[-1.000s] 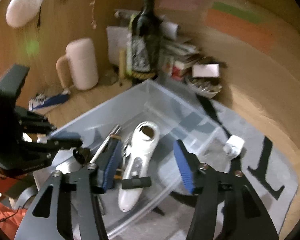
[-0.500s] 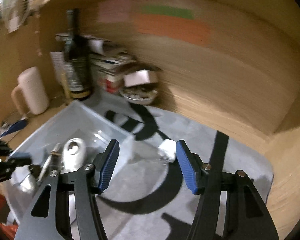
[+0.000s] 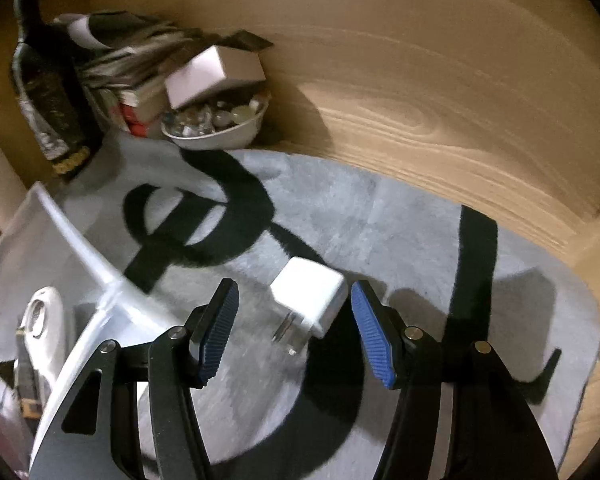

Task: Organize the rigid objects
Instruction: 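Grasp the white plug adapter with the right gripper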

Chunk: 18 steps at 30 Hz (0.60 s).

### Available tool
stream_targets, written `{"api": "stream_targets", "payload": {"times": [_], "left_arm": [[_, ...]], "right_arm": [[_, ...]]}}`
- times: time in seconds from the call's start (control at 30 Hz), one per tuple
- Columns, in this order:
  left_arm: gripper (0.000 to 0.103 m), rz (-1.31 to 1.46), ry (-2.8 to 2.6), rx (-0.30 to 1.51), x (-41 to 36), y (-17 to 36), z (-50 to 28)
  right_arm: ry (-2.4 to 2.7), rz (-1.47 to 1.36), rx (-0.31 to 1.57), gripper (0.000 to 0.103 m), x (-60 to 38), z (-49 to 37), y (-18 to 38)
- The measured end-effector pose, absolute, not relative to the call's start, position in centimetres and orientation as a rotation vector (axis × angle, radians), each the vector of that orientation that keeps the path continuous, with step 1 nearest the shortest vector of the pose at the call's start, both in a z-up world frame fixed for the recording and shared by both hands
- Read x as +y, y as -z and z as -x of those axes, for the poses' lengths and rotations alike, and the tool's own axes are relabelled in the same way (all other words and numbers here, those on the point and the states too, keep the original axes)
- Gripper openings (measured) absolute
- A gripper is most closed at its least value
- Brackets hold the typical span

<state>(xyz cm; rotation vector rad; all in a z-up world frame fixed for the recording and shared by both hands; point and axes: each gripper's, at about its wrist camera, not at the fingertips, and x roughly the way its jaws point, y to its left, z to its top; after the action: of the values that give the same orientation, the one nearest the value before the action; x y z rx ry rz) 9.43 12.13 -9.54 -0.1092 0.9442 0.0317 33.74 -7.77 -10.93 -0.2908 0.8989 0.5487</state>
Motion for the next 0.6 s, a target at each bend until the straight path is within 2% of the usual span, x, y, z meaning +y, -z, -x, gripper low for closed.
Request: {"api": "stream_targets", "payload": {"times": [0.07, 0.13, 0.33, 0.6], "left_arm": [[0.007, 0.109, -0.032, 0.944, 12.1, 9.5, -9.4], [0.007, 0.108, -0.032, 0.944, 12.1, 9.6, -9.4], [0.007, 0.102, -0.030, 0.944, 12.2, 9.6, -9.3], [0.007, 0.082, -0.028, 0.936, 12.2, 9.7, -9.1]], "right_arm": [[-0.543, 0.293, 0.913, 0.052, -7.6, -34.3, 11.4], [-0.539, 0.299, 0.925, 0.044, -7.5, -34.6, 11.9], [-0.544, 0.296, 0.894, 0.044, -8.2, -33.5, 10.9], [-0.571, 0.279, 0.771, 0.044, -10.0, -28.4, 5.9]]}}
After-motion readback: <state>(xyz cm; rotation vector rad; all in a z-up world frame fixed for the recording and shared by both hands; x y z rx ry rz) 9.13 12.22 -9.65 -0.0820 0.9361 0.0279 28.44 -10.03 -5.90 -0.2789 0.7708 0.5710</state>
